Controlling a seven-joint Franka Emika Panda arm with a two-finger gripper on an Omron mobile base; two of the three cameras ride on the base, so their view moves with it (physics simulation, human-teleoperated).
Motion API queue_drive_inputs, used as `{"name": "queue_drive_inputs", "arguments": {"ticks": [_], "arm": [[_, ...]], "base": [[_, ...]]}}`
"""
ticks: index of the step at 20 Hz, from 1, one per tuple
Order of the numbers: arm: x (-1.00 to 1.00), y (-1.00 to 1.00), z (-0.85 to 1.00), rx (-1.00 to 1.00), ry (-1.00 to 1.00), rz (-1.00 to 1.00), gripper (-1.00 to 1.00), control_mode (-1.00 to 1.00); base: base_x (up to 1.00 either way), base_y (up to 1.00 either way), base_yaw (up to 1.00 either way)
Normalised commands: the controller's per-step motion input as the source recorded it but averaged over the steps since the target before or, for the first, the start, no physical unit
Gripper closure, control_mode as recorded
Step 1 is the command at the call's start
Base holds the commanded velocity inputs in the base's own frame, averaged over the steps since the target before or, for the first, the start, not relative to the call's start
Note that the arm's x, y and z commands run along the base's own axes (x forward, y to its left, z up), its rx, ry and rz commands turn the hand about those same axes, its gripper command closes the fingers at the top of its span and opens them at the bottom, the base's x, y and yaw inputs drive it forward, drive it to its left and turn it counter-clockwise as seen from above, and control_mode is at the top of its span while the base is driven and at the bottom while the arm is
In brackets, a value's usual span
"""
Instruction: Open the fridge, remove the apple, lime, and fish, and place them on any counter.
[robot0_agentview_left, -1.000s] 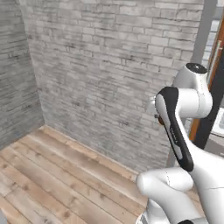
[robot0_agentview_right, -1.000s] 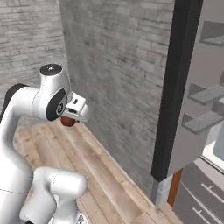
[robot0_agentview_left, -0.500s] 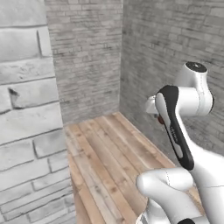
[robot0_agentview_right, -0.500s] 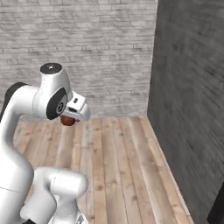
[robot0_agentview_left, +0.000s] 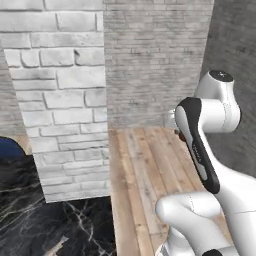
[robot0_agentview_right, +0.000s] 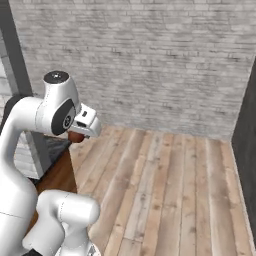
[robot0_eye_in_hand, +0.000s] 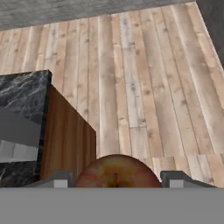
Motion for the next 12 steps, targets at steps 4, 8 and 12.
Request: {"name": "queue_drive_inputs", "arguments": {"ticks": [4, 8, 12], "arm": [[0.0, 0.0, 0.0, 0.0, 0.0, 0.0, 1.0, 1.0], [0.0, 0.0, 0.0, 0.0, 0.0, 0.0, 1.0, 1.0], [0.0, 0.0, 0.0, 0.0, 0.0, 0.0, 1.0, 1.0]], "base": [[-0.83, 0.0, 0.57], [-0.39, 0.0, 0.51], [-0.06, 0.04, 0.37]]}}
